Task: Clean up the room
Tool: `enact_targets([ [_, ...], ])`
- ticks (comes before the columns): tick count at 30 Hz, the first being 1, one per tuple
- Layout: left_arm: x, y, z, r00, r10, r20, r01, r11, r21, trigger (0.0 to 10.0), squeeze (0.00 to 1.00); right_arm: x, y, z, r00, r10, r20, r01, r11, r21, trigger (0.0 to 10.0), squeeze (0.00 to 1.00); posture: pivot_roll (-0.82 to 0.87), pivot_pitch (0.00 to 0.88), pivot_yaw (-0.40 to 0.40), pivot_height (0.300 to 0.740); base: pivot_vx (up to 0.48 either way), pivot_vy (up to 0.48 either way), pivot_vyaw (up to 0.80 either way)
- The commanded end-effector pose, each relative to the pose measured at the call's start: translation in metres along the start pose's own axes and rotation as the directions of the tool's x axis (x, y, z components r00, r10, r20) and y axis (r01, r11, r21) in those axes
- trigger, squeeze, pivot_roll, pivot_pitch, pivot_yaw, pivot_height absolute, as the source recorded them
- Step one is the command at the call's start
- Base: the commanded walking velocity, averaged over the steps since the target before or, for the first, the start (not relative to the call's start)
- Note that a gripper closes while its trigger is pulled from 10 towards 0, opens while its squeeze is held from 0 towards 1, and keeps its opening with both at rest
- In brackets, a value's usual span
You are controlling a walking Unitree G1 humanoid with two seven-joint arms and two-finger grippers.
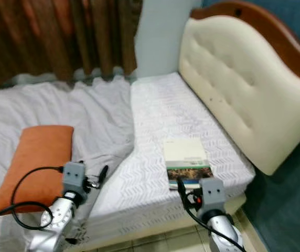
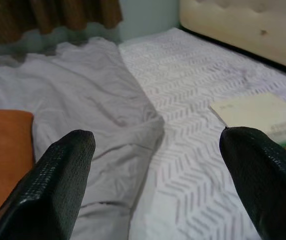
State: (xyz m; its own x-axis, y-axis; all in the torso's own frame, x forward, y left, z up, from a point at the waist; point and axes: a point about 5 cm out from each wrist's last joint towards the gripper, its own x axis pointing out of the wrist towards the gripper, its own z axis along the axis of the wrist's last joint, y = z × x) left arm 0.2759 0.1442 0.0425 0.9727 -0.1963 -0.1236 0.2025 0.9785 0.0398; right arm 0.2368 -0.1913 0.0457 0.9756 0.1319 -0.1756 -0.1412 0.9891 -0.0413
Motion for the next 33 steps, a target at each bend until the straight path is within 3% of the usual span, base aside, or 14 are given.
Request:
enact_targets([
  [1, 0.004, -0.008, 0.005, 1.0, -0.014, 0.02, 0.014, 1.0, -0.016, 10.0, 0.0, 0.0, -0.008, -0.001, 1.0, -0.018, -0.013, 0.018, 1.0, -0.019, 10.0, 0.0, -0.12, 0.043, -0.015, 0.74, 0.33, -0.345, 0.0],
  [21, 0.002, -0.003, 0.003, 1.0, 0.019, 0.025, -0.018, 0.999, -0.041, 10.0, 0.0, 0.003, -0.004, -0.002, 1.0, 0.024, -0.019, -0.024, 1.0, -0.009, 10.0, 0.0, -0.12, 0.04, -0.021, 0.74, 0.344, -0.331, 0.0],
  [24, -0.018, 0.004, 0.01, 0.995, 0.026, 0.101, -0.02, 0.998, -0.057, 10.0, 0.0, -0.011, -0.003, -0.001, 0.999, 0.04, -0.004, -0.04, 0.995, 0.09, 10.0, 0.0, -0.11, 0.046, -0.024, 0.74, 0.346, -0.329, 0.0],
  [25, -0.018, 0.004, 0.01, 0.995, 0.026, 0.101, -0.02, 0.998, -0.057, 10.0, 0.0, -0.011, -0.003, -0.001, 0.999, 0.04, -0.004, -0.04, 0.995, 0.09, 10.0, 0.0, -0.11, 0.046, -0.024, 0.74, 0.345, -0.33, 0.0],
  [27, -0.034, 0.004, 0.01, 0.994, 0.016, 0.109, -0.008, 0.997, -0.072, 10.0, 0.0, -0.025, -0.001, -0.003, 0.999, 0.048, -0.018, -0.045, 0.988, 0.147, 10.0, 0.0, -0.11, 0.051, -0.026, 0.74, 0.354, -0.319, 0.0],
  [29, -0.042, 0.001, 0.006, 0.996, 0.015, 0.09, -0.009, 0.997, -0.073, 10.0, 0.0, -0.032, 0.001, -0.007, 0.997, 0.064, -0.035, -0.058, 0.987, 0.15, 10.0, 0.0, -0.1, 0.055, -0.031, 0.74, 0.178, -0.159, 0.0],
  [31, -0.04, -0.001, 0.001, 0.997, 0.031, 0.066, -0.025, 0.997, -0.079, 10.0, 0.0, -0.03, 0.002, -0.009, 0.997, 0.065, -0.044, -0.059, 0.988, 0.14, 10.0, 0.0, -0.1, 0.059, -0.036, 0.74, 0.0, 0.0, 0.0],
  [33, -0.028, -0.003, 0.007, 0.996, 0.039, 0.08, -0.037, 0.999, -0.025, 10.0, 0.0, -0.018, 0.003, -0.003, 0.997, 0.074, -0.023, -0.07, 0.989, 0.131, 10.0, 0.0, -0.1, 0.065, -0.041, 0.74, 0.0, 0.0, 0.0],
])
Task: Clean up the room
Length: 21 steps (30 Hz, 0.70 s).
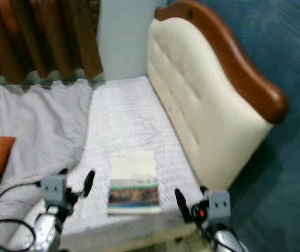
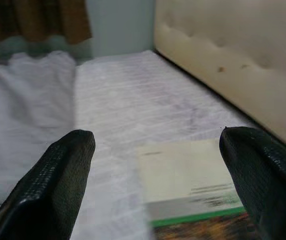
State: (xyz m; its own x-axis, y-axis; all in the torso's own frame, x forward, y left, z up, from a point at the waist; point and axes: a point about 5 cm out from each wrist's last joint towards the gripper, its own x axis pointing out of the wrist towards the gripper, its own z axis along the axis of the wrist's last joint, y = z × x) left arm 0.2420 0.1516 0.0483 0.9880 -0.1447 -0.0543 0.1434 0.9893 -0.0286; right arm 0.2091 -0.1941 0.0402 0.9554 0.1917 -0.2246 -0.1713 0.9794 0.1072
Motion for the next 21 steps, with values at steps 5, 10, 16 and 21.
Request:
enact_targets([
  [5, 0.013, -0.0037, 0.0102, 1.0, -0.023, 0.017, 0.022, 0.998, 0.063, 10.0, 0.0, 0.0134, 0.0027, 0.0126, 0.999, 0.033, 0.03, -0.032, 0.999, -0.025, 10.0, 0.0, -0.09, 0.064, -0.043, 0.74, 0.0, 0.0, 0.0],
  [10, 0.013, -0.0005, 0.0117, 1.0, 0.021, 0.009, -0.021, 1.0, 0.01, 10.0, 0.0, 0.0156, 0.0025, 0.0132, 0.999, 0.044, 0.014, -0.043, 0.998, -0.034, 10.0, 0.0, -0.09, 0.066, -0.045, 0.74, 0.48, 0.0, 0.0],
  [16, 0.013, -0.0029, 0.0097, 1.0, 0.02, 0.0, -0.02, 1.0, 0.005, 10.0, 0.0, 0.016, 0.0038, 0.0111, 0.999, 0.051, 0.006, -0.051, 0.998, -0.034, 10.0, 0.0, -0.09, 0.07, -0.045, 0.74, 0.48, 0.0, 0.0],
  [21, 0.015, -0.0029, 0.0103, 1.0, 0.02, -0.003, -0.02, 1.0, 0.002, 10.0, 0.0, 0.0176, 0.0042, 0.0116, 0.998, 0.055, 0.004, -0.055, 0.998, -0.039, 10.0, 0.0, -0.09, 0.075, -0.042, 0.74, 0.48, 0.0, 0.0],
])
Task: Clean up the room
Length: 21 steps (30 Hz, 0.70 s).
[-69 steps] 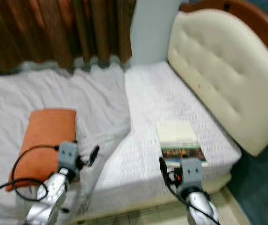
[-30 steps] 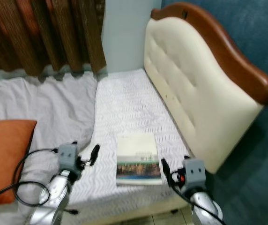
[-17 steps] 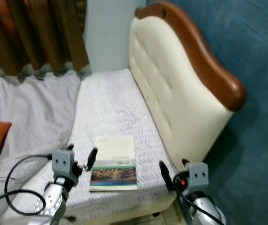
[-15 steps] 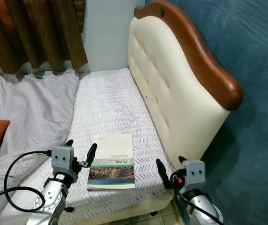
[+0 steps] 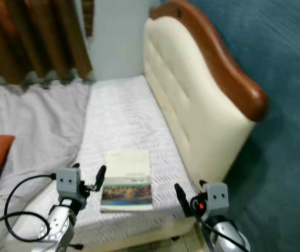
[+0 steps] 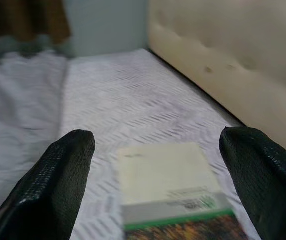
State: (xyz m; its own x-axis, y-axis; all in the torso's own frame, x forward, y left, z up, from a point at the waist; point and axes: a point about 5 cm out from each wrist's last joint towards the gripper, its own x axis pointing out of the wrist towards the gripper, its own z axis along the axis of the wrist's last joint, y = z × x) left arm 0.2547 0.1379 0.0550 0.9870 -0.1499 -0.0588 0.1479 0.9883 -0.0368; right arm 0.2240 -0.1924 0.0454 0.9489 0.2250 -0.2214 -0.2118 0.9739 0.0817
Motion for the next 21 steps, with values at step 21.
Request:
enact_targets([
  [21, -0.005, 0.02, 0.026, 0.993, -0.103, -0.049, 0.11, 0.982, 0.154, 10.0, 0.0, 0.089, 0.065, 0.007, 0.965, 0.24, -0.103, -0.224, 0.963, 0.149, 10.0, 0.0, 0.09, 0.404, 0.039, 0.74, 0.225, 0.0, 0.0],
])
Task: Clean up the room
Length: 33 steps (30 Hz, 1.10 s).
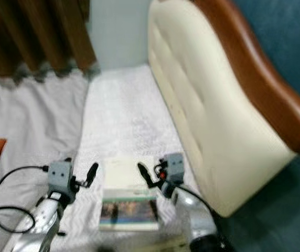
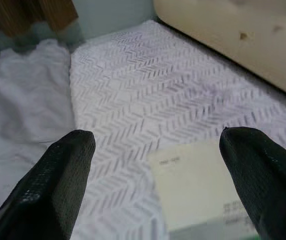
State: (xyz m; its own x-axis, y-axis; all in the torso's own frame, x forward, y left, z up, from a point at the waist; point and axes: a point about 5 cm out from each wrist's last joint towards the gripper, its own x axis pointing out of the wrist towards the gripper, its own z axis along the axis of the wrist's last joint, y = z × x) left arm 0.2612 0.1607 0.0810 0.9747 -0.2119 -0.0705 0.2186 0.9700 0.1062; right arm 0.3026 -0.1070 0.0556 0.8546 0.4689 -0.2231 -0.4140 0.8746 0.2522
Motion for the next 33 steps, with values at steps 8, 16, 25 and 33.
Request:
enact_targets([
  [8, -0.052, 0.013, 0.017, 0.995, -0.076, -0.066, 0.08, 0.995, 0.059, 10.0, 0.0, 0.026, 0.012, -0.022, 0.992, -0.052, -0.112, 0.049, 0.998, -0.029, 10.0, 0.0, 0.23, 0.6, 0.064, 0.74, 0.0, 0.0, 0.0],
  [16, -0.11, 0.008, 0.022, 0.99, -0.013, -0.142, 0.017, 0.999, 0.029, 10.0, 0.0, 0.048, 0.044, -0.003, 0.999, 0.007, -0.042, -0.012, 0.993, -0.121, 10.0, 0.0, 0.28, 0.648, 0.064, 0.74, 0.0, 0.0, 0.0],
  [25, -0.133, -0.01, 0.028, 0.979, -0.014, -0.205, 0.009, 1.0, -0.025, 10.0, 0.0, 0.055, 0.069, -0.004, 0.996, 0.086, -0.038, -0.093, 0.956, -0.277, 10.0, 0.0, 0.27, 0.662, 0.05, 0.74, 0.0, 0.0, 0.0],
  [33, -0.138, -0.013, 0.032, 0.98, -0.012, -0.201, 0.006, 1.0, -0.029, 10.0, 0.0, 0.054, 0.059, -0.009, 0.998, -0.004, -0.061, -0.012, 0.968, -0.251, 10.0, 0.0, 0.28, 0.675, 0.058, 0.74, 0.0, 0.0, 0.0],
])
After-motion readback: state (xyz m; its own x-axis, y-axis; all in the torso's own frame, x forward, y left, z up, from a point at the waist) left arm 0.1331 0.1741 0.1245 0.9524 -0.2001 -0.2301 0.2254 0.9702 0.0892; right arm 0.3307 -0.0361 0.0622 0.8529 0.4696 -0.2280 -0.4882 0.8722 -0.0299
